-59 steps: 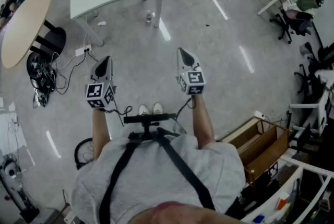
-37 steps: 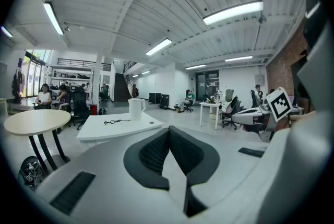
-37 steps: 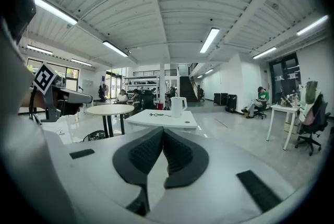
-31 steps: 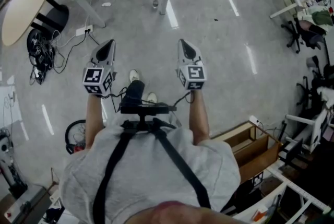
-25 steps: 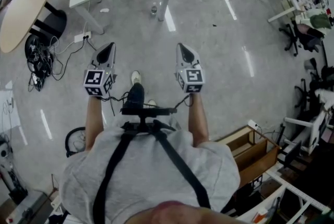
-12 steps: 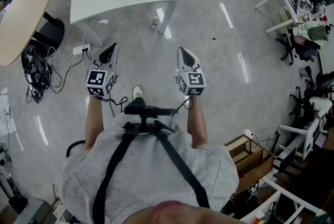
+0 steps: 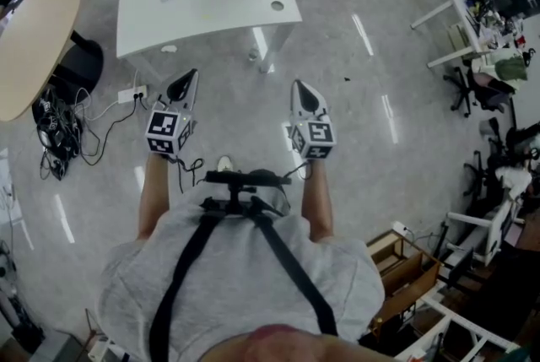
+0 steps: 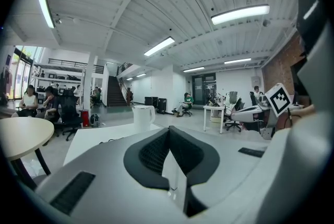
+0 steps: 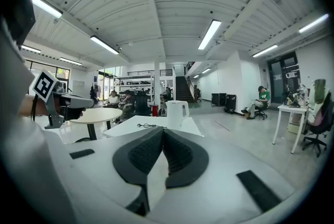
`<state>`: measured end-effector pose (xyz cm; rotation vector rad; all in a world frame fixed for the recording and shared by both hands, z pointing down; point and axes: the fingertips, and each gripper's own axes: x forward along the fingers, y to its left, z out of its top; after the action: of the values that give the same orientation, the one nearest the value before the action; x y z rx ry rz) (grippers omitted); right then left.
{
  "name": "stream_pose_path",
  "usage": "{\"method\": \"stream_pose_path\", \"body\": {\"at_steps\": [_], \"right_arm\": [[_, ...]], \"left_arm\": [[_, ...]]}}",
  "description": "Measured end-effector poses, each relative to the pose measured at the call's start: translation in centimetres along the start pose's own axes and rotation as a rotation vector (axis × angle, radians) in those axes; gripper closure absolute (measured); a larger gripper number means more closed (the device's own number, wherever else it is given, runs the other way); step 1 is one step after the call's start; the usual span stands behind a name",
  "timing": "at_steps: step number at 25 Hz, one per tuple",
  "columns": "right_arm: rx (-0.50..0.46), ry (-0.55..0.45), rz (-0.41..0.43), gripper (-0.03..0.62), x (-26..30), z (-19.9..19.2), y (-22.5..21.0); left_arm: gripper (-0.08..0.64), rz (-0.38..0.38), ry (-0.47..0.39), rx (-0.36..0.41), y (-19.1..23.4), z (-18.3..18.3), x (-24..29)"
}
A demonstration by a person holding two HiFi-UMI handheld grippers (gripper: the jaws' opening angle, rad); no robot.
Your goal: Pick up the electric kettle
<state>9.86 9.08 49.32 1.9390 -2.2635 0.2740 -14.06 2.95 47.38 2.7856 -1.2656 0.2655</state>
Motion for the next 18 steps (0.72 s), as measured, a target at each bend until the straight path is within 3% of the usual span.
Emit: {"method": "stream_pose_path", "body": {"at_steps": [11, 18], "right_arm": [[-0.01, -0.027, 0.016, 0.581, 3.7, 0.2, -1.3], [-0.02, -0.034, 0.042, 0.58, 7.7, 1.3, -4.3]], "left_arm": [[0.555, -0.006, 0.016, -0.004, 1.2, 0.0, 3.1], [0.555, 0.026, 0.02, -0.005, 2.1, 1.0, 6.9]]}}
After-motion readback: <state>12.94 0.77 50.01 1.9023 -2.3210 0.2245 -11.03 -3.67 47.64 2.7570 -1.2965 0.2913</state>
